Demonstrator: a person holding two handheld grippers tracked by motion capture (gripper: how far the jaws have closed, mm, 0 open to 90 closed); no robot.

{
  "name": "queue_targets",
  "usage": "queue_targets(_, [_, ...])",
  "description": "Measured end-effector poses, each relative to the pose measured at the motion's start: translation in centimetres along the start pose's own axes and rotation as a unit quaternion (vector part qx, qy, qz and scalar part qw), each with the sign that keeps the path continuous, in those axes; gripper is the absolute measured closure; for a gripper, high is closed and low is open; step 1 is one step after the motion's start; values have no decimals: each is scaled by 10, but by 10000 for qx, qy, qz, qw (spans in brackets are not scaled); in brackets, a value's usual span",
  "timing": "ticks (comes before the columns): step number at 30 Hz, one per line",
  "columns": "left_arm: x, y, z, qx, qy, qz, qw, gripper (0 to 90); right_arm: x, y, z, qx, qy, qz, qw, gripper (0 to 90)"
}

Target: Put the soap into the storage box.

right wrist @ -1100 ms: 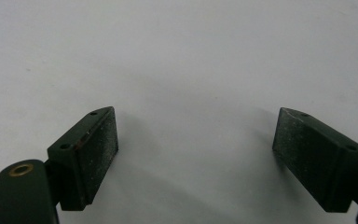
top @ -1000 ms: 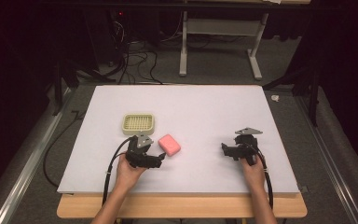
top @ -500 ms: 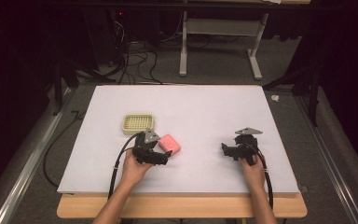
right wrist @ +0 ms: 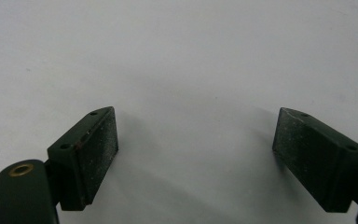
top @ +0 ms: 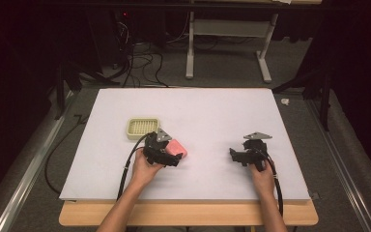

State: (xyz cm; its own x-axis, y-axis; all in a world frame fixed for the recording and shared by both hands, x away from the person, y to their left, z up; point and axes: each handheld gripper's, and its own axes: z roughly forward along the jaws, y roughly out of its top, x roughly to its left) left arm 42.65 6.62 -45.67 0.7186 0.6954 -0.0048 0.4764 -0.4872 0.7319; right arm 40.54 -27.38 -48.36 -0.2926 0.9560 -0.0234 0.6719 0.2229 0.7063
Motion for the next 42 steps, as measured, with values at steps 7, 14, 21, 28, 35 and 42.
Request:
queue_targets(7, [2,4,15,124,-82,12,9999,45,0,0,0,-1,2,1,10000,146])
queue_targets(14, [3,0,25,316,-159,-4,9994,33,0,0,0,0,3,6,10000,146])
queue_targets(21, [2,-2,33,457,-146,24,9988,39,0,0,0,-1,3,-2,10000,146])
queue_targets(28, [1,-3,34,420,-148,55,9990,64,0,0,0,-1,4,0,10000,147])
queue_targets(35, [1,-3,32,391,-200,228,9988,128,0,0,0,-2,1,-3,10000,146])
queue_targets(42, [1,-3,32,393,-205,228,9988,134,0,0,0,-2,3,-3,10000,146])
